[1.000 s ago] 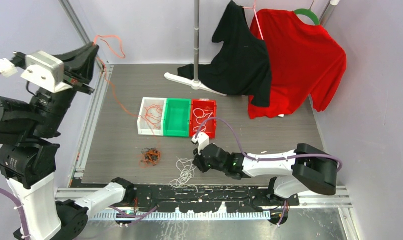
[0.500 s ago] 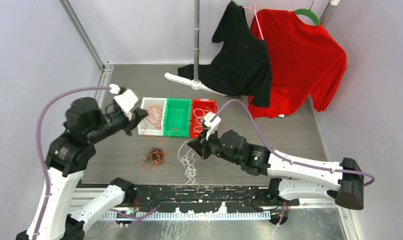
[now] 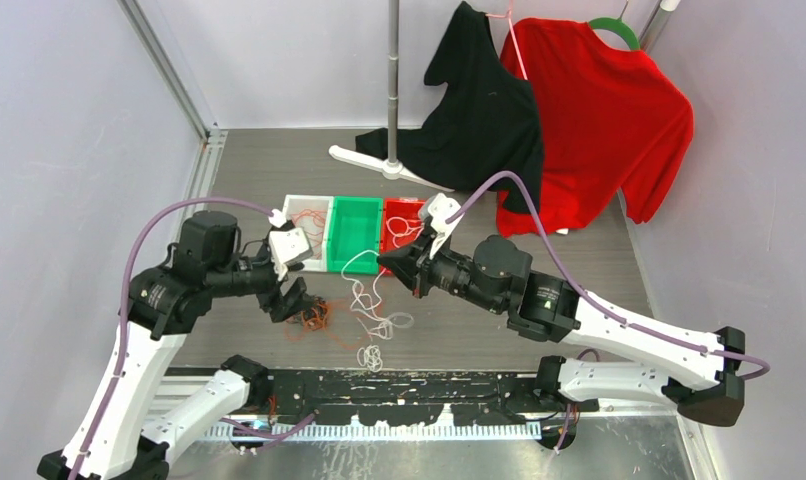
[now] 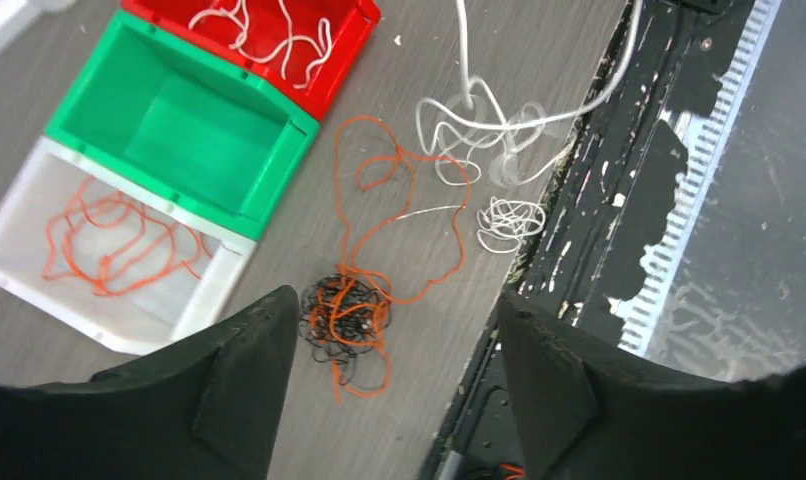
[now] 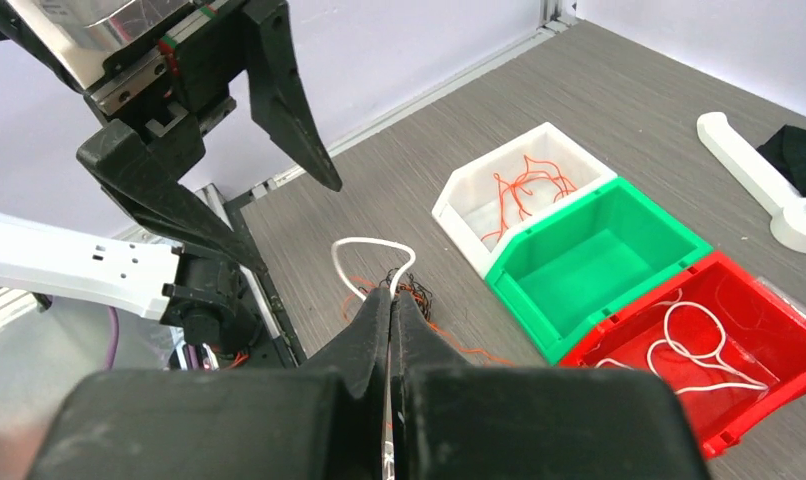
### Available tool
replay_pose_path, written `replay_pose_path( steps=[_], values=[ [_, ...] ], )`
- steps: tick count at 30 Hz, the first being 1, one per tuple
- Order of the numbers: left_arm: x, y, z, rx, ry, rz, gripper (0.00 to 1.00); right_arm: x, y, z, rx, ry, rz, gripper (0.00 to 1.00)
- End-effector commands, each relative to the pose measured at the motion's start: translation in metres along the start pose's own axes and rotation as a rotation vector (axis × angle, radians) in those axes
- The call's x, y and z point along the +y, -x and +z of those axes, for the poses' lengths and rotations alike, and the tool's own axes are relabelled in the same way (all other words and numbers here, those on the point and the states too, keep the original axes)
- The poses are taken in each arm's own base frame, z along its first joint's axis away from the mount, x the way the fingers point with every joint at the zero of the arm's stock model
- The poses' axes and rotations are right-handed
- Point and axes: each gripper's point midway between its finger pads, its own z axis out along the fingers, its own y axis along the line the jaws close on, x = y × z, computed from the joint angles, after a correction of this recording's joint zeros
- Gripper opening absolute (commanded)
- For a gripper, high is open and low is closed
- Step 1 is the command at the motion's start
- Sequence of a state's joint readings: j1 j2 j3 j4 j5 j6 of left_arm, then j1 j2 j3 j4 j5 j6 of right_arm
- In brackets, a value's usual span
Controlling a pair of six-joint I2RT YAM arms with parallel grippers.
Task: Untangle the cables
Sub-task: Untie the cable.
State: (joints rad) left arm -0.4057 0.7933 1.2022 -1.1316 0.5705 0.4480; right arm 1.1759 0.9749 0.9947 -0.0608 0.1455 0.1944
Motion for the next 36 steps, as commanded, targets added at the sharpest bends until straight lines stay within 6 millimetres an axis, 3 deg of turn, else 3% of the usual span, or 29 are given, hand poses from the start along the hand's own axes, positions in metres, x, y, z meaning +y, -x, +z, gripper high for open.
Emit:
replay_pose_path(
  steps=[1, 7, 10, 14, 19, 25, 27, 29, 31, 32, 36],
  values=[
    [-0.004, 0.037, -0.012, -0.118, -0.019, 0.086, 0.79, 0.011, 0.035, -0.005, -0.060, 0.050, -0.036, 0.01],
    [-0.007, 0.100, -0.012, -0.246, -0.129, -0.003, 0.86, 0.027, 0.042, 0.002, -0.044, 0.117, -0.044, 0.01],
    [-0.020, 0.110, -0.005, -0.240, -0.230, -0.034, 0.86, 0.031, 0.047, 0.004, -0.046, 0.136, -0.035, 0.01],
    [-0.034, 0.106, 0.005, -0.199, -0.304, -0.029, 0.80, 0.035, 0.050, 0.003, -0.052, 0.155, -0.030, 0.01],
    [-0.020, 0.107, 0.014, -0.189, -0.244, -0.016, 0.57, 0.037, 0.051, 0.002, -0.057, 0.165, -0.022, 0.01],
    [-0.009, 0.118, 0.015, -0.193, -0.196, 0.002, 0.07, 0.036, 0.053, 0.002, -0.087, 0.157, 0.018, 0.02],
    [-0.004, 0.123, 0.011, -0.201, -0.166, 0.028, 0.00, 0.036, 0.054, 0.003, -0.111, 0.159, 0.045, 0.03],
    [0.001, 0.132, 0.004, -0.217, -0.132, 0.073, 0.00, 0.036, 0.055, 0.004, -0.127, 0.156, 0.077, 0.14],
    [0.006, 0.147, -0.007, -0.249, -0.091, 0.124, 0.00, 0.034, 0.056, 0.004, -0.147, 0.142, 0.106, 0.44],
    [0.007, 0.155, -0.014, -0.271, -0.077, 0.157, 0.00, 0.031, 0.056, 0.004, -0.157, 0.133, 0.121, 0.52],
    [0.001, 0.179, -0.037, -0.339, -0.064, 0.284, 0.00, 0.015, 0.066, -0.002, -0.219, 0.071, 0.196, 0.68]
  ],
)
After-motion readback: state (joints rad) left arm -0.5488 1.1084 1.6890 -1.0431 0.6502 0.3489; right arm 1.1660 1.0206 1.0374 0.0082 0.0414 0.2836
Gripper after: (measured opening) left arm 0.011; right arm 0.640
